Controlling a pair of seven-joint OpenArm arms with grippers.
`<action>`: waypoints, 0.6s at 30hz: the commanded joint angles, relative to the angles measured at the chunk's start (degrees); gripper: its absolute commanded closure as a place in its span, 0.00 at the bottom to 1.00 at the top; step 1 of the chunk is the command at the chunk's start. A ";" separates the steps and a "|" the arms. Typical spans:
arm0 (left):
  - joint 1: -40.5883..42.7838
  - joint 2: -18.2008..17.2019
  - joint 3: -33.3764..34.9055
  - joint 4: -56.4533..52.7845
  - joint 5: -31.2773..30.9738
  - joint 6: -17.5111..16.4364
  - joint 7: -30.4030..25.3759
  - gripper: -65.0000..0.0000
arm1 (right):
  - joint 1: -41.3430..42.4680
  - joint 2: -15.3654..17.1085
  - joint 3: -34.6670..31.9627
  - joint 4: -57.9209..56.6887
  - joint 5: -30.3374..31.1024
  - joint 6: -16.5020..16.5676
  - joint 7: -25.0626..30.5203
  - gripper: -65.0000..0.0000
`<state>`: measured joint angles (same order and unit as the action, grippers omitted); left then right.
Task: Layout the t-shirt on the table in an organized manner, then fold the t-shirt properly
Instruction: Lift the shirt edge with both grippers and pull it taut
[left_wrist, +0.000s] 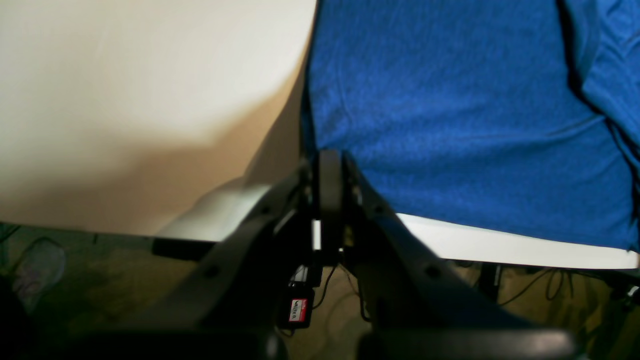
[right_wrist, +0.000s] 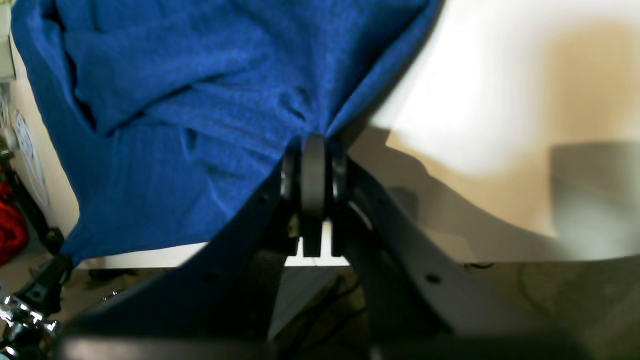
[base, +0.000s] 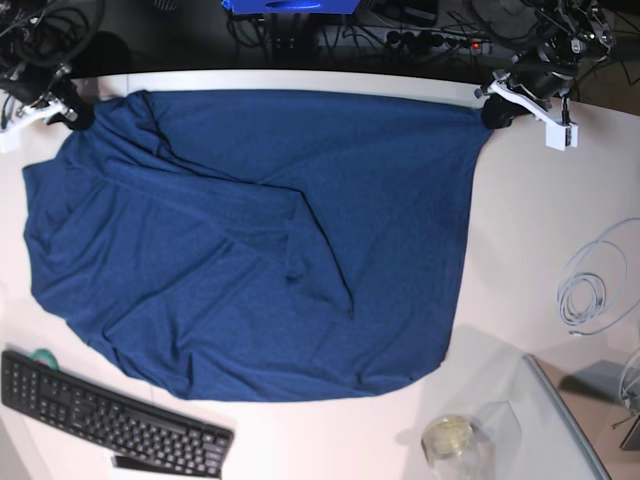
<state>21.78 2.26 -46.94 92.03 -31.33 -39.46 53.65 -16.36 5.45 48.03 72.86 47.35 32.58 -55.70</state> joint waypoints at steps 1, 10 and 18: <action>0.15 -0.37 -0.14 0.85 -0.80 -0.54 -0.42 1.00 | 0.05 0.74 0.36 0.41 0.60 0.26 0.80 0.99; 0.15 -0.37 0.30 0.76 -0.71 -0.54 -0.42 1.00 | -1.18 0.39 0.36 -1.78 1.13 0.52 2.30 0.45; 0.15 -0.37 0.30 0.67 -0.62 -0.54 -0.51 1.00 | -1.09 -1.10 -0.34 -2.31 0.60 0.61 5.90 0.27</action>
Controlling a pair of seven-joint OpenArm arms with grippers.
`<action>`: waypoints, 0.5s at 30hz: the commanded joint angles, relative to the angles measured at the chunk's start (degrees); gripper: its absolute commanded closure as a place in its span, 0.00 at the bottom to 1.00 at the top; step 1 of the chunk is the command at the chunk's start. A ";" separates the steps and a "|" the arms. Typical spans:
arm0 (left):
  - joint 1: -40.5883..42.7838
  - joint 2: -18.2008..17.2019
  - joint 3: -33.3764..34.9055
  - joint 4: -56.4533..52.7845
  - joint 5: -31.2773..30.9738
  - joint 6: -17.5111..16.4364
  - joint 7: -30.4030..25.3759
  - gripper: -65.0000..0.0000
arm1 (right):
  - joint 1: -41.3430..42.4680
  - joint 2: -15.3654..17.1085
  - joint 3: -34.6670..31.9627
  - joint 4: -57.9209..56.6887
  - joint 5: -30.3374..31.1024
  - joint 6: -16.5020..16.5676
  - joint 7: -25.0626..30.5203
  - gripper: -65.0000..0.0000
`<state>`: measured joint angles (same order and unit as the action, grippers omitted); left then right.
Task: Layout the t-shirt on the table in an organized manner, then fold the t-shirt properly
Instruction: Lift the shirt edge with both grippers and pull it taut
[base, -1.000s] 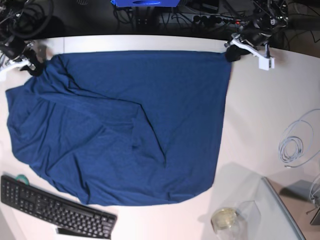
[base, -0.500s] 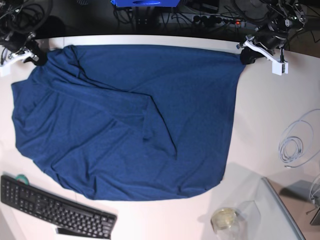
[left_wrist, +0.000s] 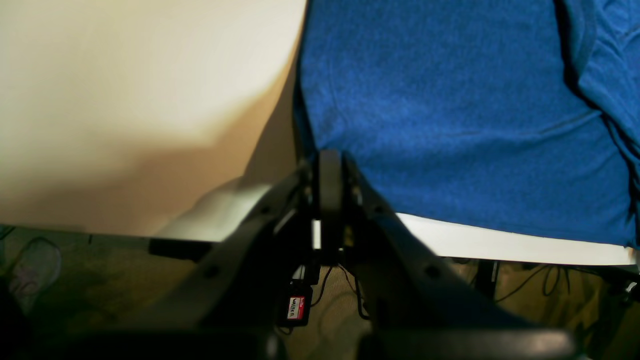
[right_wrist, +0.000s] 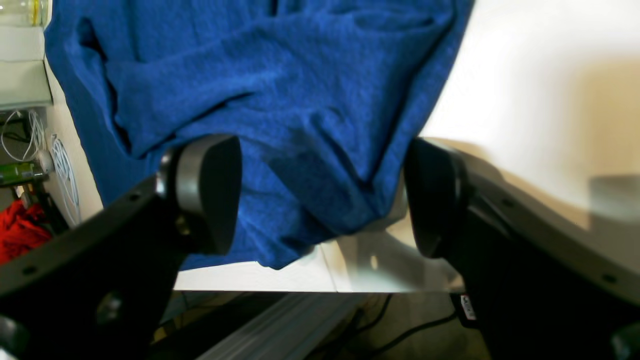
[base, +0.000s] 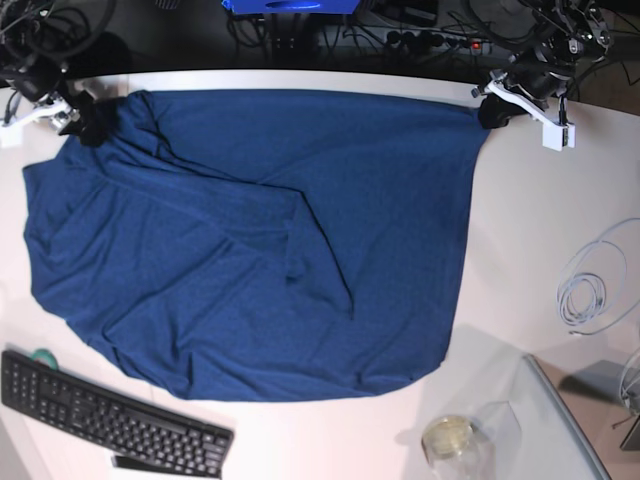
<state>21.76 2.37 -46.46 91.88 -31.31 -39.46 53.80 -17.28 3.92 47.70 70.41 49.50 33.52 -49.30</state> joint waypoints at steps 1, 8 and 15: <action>0.18 -0.48 -0.18 0.83 -0.65 -0.54 -0.66 1.00 | 0.18 0.43 -0.01 0.14 -1.54 -0.33 -0.86 0.27; 0.09 -0.48 -0.18 0.83 -0.65 -0.54 -0.66 1.00 | 0.35 0.16 -4.14 0.14 -1.19 -0.33 -0.68 0.27; 0.18 -0.48 -0.18 0.83 -0.65 -0.54 -0.66 1.00 | -0.17 -1.33 -1.42 0.58 -1.54 -0.33 -0.94 0.45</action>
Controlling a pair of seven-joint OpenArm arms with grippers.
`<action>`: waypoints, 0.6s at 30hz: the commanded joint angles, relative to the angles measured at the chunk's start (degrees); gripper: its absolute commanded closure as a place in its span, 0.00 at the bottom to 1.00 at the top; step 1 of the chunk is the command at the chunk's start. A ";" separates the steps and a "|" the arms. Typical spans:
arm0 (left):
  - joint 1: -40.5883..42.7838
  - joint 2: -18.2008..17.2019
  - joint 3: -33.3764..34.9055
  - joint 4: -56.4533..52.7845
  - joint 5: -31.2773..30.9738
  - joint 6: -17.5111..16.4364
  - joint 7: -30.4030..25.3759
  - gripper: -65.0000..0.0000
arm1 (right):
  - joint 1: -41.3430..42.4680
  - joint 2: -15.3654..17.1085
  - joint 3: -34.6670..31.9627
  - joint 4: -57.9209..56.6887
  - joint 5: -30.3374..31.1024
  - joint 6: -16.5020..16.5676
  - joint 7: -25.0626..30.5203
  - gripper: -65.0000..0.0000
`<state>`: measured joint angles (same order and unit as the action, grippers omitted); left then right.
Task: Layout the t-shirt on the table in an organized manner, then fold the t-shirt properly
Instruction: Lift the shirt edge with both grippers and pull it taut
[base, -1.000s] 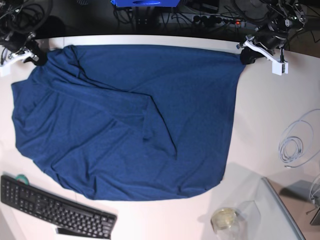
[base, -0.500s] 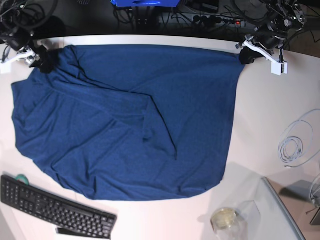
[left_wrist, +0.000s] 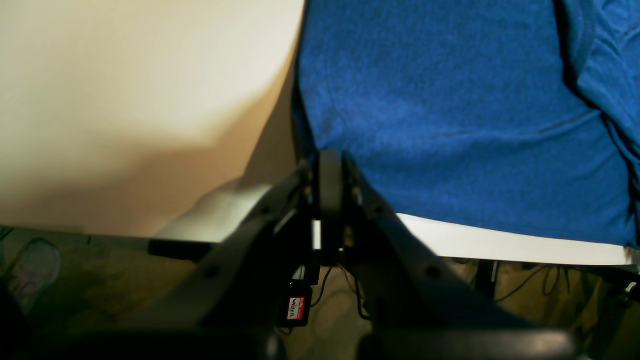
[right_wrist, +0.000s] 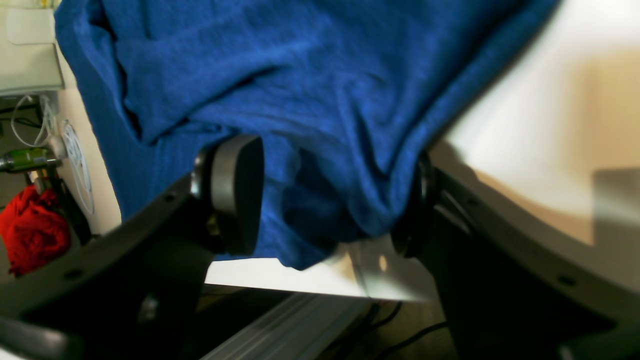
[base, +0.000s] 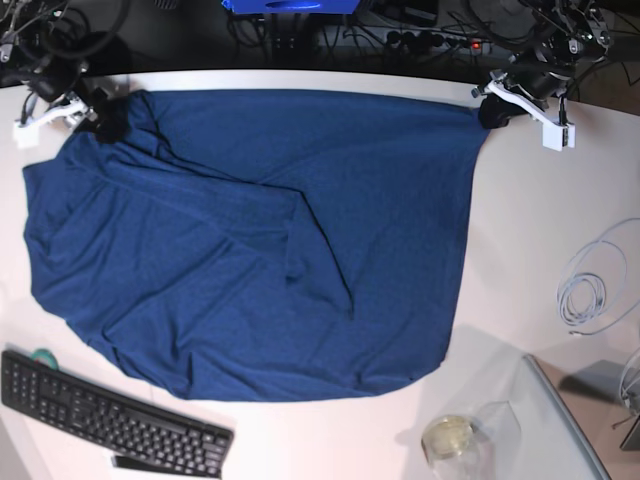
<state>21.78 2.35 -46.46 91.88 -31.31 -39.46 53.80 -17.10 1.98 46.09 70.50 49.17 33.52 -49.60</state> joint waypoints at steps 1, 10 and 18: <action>0.15 -0.46 -0.18 0.83 -0.65 -0.54 -0.66 1.00 | -0.52 0.62 0.02 0.49 -1.21 -0.33 -0.64 0.45; 0.15 -0.46 -0.44 0.83 -0.65 -0.54 -0.57 1.00 | -0.44 0.53 0.55 0.93 -0.77 -0.68 -4.07 1.00; 2.35 -0.37 -0.71 3.29 -0.82 -0.54 -0.48 1.00 | -0.79 -0.62 1.61 10.95 -0.68 -11.14 -10.66 0.99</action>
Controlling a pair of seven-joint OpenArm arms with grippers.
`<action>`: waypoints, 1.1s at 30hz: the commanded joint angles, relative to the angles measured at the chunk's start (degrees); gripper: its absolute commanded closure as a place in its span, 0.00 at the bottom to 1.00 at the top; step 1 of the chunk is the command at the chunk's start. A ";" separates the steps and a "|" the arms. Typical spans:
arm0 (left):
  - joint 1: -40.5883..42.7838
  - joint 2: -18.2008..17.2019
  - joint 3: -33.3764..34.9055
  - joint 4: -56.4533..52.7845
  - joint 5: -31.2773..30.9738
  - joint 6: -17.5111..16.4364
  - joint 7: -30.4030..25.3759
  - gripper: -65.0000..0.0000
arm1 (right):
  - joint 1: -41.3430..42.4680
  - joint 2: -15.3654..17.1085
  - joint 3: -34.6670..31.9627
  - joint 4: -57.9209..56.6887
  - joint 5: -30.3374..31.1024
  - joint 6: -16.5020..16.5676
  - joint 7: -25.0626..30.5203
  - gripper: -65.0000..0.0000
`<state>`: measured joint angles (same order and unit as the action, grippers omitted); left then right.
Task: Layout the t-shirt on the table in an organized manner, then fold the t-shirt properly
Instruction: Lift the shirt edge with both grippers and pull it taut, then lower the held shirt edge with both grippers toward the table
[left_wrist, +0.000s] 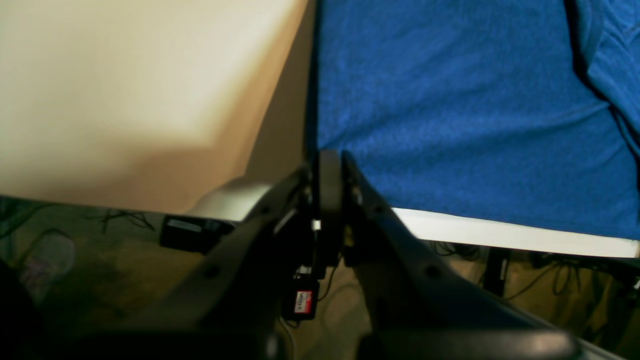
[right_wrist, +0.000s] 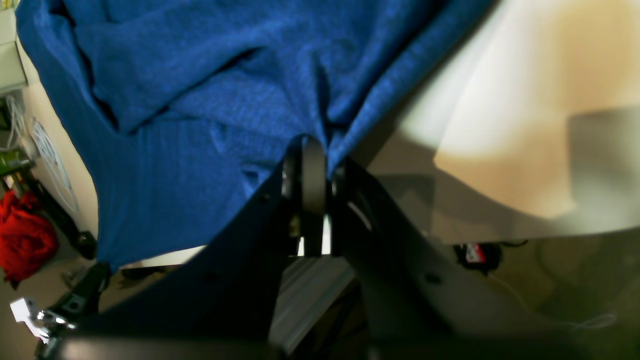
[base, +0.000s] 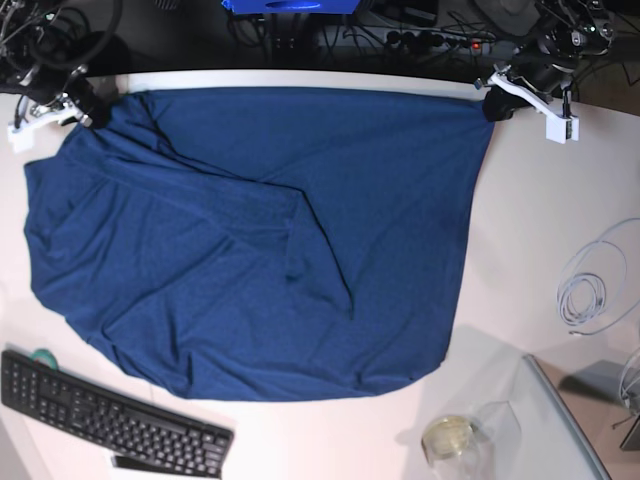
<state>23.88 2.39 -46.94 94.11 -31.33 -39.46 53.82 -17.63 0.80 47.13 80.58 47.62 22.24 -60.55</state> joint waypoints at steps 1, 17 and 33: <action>0.60 -0.42 -0.23 1.50 -0.89 -0.54 -0.50 1.00 | -0.26 0.48 1.61 1.67 0.87 -0.74 -0.94 0.99; 0.87 0.64 0.12 8.71 -0.89 -0.54 8.38 1.00 | 0.97 0.48 3.37 6.33 0.78 -13.93 -8.94 0.99; -9.24 1.69 -0.31 8.18 -0.89 -0.54 19.19 1.00 | 7.30 2.41 -4.72 6.24 0.25 -37.93 -7.88 0.99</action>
<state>14.66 4.45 -47.18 101.51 -31.48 -39.48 72.99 -10.24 2.66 42.19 85.91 47.16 -15.99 -68.10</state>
